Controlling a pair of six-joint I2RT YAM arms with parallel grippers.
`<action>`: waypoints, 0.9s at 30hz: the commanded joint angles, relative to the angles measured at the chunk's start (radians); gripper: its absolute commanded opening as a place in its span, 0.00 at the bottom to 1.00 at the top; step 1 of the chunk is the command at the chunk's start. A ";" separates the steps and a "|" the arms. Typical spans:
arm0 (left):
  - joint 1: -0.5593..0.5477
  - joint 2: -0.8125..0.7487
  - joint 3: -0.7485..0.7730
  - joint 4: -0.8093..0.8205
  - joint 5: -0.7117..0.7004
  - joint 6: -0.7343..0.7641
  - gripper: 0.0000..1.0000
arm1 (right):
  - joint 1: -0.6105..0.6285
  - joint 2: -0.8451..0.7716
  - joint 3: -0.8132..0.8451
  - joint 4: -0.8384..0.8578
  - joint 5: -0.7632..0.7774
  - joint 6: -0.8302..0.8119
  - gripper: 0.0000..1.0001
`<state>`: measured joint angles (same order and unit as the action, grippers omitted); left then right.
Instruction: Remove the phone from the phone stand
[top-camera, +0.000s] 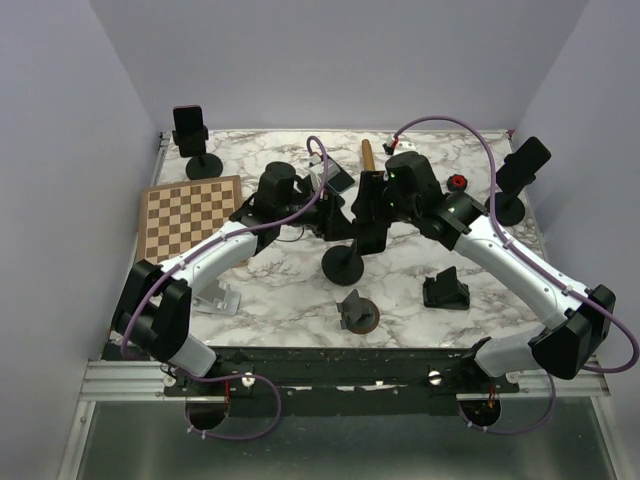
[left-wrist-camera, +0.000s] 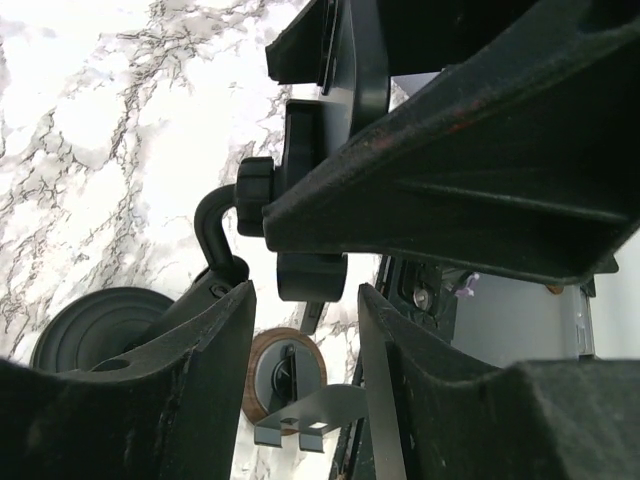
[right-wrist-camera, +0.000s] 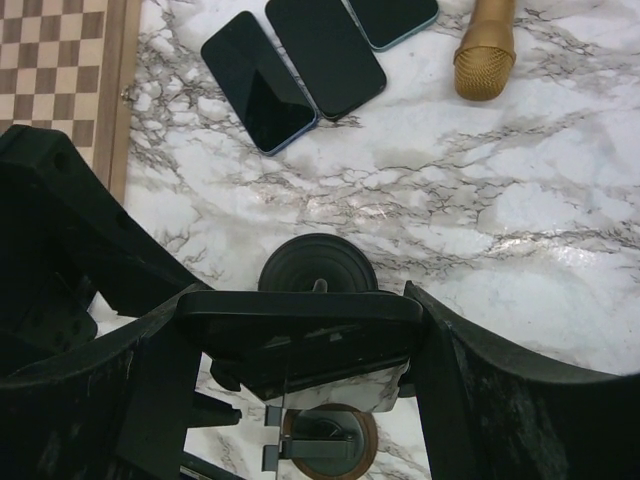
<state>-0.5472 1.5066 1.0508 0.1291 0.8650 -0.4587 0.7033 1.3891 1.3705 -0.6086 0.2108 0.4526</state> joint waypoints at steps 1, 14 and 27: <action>-0.002 0.016 0.015 0.049 0.003 -0.001 0.53 | 0.002 -0.029 -0.010 0.077 -0.066 0.022 0.01; -0.001 0.007 0.012 0.099 0.019 -0.029 0.32 | 0.002 -0.015 -0.020 0.086 -0.096 0.022 0.01; 0.006 -0.011 0.006 0.116 0.135 -0.016 0.00 | -0.094 -0.125 -0.145 0.139 -0.172 -0.135 0.01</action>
<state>-0.5533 1.5242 1.0519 0.1867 0.8860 -0.4801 0.6750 1.3315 1.2900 -0.5320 0.1566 0.4171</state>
